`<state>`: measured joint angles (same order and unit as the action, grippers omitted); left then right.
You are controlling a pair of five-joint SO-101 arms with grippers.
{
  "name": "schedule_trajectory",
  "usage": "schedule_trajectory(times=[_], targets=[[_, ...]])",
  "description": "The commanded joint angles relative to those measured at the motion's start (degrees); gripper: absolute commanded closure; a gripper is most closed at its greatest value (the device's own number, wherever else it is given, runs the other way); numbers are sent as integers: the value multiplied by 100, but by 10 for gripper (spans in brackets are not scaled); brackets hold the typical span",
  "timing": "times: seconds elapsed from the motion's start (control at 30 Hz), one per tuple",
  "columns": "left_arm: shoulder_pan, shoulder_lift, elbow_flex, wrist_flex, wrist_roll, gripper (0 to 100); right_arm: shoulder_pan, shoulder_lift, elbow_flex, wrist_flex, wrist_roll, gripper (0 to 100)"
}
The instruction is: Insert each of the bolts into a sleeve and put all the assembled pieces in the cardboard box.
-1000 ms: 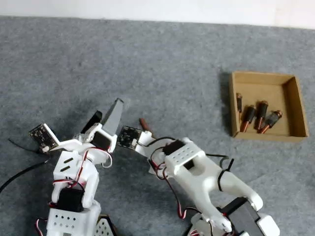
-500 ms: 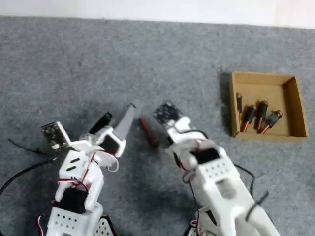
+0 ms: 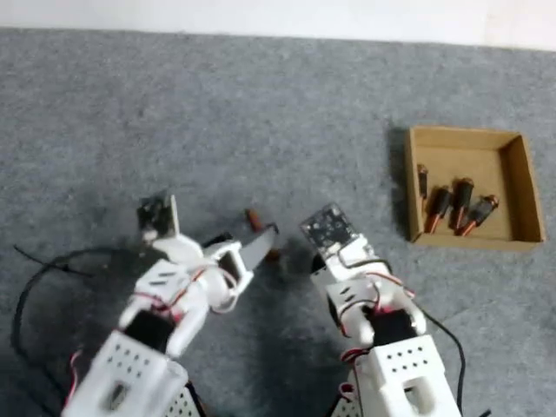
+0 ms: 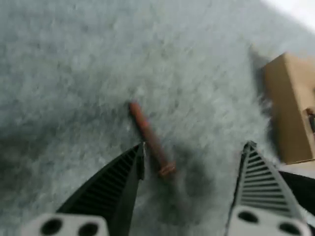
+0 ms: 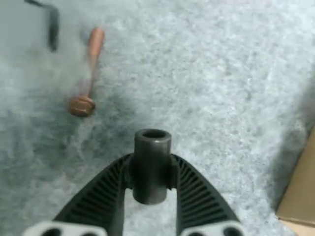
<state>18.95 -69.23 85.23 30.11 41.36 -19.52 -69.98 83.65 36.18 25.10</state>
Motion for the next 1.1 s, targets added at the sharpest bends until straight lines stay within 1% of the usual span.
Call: schedule_trajectory(times=[0.0, 0.17, 0.33, 0.43, 0.5, 0.57, 0.67, 0.7, 0.77, 0.8, 0.9, 0.93, 0.97, 1.0, 1.07], targets=[[75, 2193, -980, -325, 308, 704, 92, -154, -48, -189, -53, 993], [-171, 4418, -2114, -343, 431, 705, 92, -154, 110, -189, -26, 993], [-224, 5807, -2905, -334, 448, 705, 92, -163, 136, -189, -18, 993], [-224, 6097, -3160, -246, 448, 707, 92, -163, 145, -189, -18, 993], [-224, 6114, -3248, -88, 448, 736, 92, -163, 145, -189, -18, 993], [-224, 6141, -3301, -35, 448, 818, 92, -163, 145, -189, -18, 993], [-233, 6149, -3310, -26, 413, 982, 92, -163, 154, -189, -18, 993], [-233, 6149, -3310, -26, 413, 1000, 92, -163, 171, -189, -18, 993], [-233, 6149, -3310, -18, 413, 960, 84, -180, 312, -198, -18, 993], [-233, 6149, -3310, -9, 413, 960, 84, -180, 347, -224, -18, 993], [-242, 6105, -3292, 0, 316, 998, 84, -171, 462, -435, -18, 993], [-268, 6097, -3284, 18, 79, 995, 84, -180, 514, -497, -18, 993], [-295, 6070, -3301, 132, -334, 992, 84, -180, 558, -532, -18, 993], [-356, 5982, -3319, 290, -949, 995, 84, -180, 576, -558, -18, 993], [-488, 5631, -3415, 659, -2505, 995, 84, -189, 576, -558, -18, 993]])
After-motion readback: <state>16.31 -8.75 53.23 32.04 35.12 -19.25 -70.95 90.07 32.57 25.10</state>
